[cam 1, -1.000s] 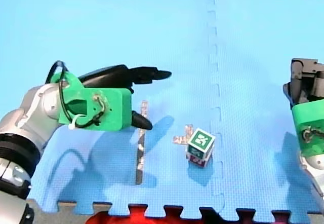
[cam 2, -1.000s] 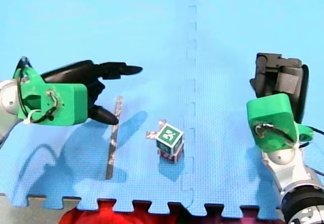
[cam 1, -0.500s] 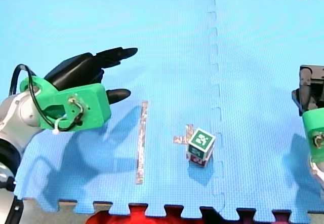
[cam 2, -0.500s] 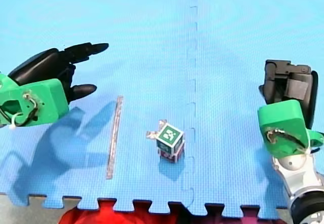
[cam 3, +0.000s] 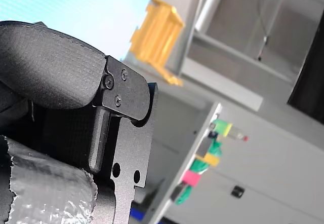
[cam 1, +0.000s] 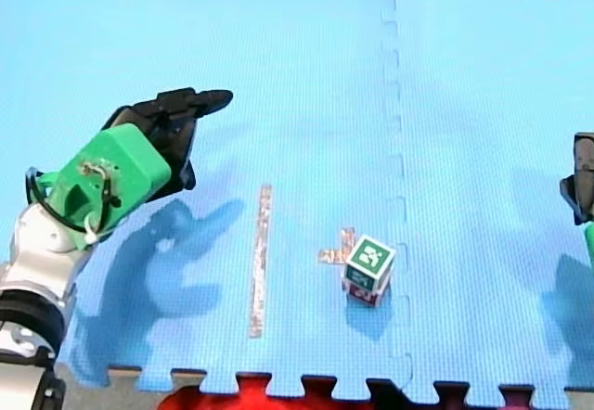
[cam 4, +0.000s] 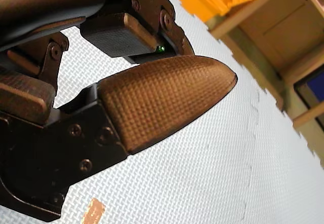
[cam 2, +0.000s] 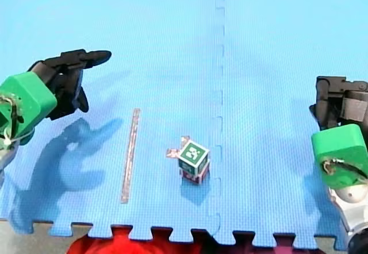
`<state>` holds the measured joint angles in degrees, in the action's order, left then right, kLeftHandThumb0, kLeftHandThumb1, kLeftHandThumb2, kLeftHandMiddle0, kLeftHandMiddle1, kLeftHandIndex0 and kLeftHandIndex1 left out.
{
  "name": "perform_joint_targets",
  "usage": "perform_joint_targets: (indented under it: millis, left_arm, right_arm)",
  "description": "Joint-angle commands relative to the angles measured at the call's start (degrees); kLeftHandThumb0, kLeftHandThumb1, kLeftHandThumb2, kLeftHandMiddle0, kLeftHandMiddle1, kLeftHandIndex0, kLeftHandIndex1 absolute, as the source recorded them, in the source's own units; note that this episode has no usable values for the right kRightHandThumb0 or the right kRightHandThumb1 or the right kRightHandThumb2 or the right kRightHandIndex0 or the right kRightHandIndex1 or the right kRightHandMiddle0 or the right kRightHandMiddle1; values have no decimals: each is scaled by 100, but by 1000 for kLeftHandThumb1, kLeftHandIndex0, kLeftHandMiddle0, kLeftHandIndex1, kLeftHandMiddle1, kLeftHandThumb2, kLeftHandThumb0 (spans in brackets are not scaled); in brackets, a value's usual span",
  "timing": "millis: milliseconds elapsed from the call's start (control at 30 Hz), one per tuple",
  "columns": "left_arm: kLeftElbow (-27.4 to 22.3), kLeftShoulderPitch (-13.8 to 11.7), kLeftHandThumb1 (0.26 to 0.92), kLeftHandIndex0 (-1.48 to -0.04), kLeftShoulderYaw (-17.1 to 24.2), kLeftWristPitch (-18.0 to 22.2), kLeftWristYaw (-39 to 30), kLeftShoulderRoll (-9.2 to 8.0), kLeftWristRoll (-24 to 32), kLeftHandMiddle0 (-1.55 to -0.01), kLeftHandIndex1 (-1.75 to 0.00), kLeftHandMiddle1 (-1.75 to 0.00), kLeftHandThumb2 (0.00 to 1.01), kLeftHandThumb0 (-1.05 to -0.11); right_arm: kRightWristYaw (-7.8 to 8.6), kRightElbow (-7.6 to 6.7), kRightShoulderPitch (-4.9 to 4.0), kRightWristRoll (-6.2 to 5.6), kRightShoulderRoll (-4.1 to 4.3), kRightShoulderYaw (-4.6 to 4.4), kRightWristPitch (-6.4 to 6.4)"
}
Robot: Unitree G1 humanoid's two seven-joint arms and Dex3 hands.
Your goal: Stack cube left
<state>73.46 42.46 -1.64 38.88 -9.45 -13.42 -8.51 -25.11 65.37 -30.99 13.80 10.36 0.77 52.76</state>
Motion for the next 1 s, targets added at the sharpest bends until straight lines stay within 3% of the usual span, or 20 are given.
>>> perform_joint_targets:
  millis: [0, 33, 100, 233, 333, 467, 767, 967]
  left_arm:
    - [-23, -44, 921, -611, 181, -25, -100, 85, 188, -629, -6, -465, 933, -1048]
    - [-29, -58, 921, -593, 252, -36, -159, 124, 270, -617, -3, -279, 938, -1048]
    - [-35, -81, 921, -535, 372, -38, -303, 171, 412, -553, 0, -136, 939, -1048]
    - [-63, -116, 921, -419, 443, 27, -428, 200, 467, -510, 1, -68, 937, -1048]
    - [-90, -133, 921, -390, 496, 6, -561, 239, 528, -489, 0, -46, 936, -1048]
    - [-127, -168, 921, -364, 573, -34, -651, 274, 598, -469, 0, -29, 934, -1048]
    - [-164, -199, 921, -310, 679, -102, -656, 341, 650, -427, 0, -1, 929, -1048]
    - [-176, -196, 921, -298, 714, -116, -702, 361, 684, -408, 0, 0, 926, -1048]
  right_arm:
    - [69, -1, -31, -17, 13, -2, -18]
    - [90, 1, -56, -15, 4, -4, -41]
    - [120, -1, -131, -13, -21, -9, -109]
    - [139, 12, -291, 63, -108, -87, -257]
    - [493, 132, -400, -97, -205, -60, -122]
    - [841, 292, -471, -279, -242, 28, 108]
    - [919, 442, -611, -223, -355, -5, 98]
    - [1080, 441, -647, -299, -404, 29, 64]
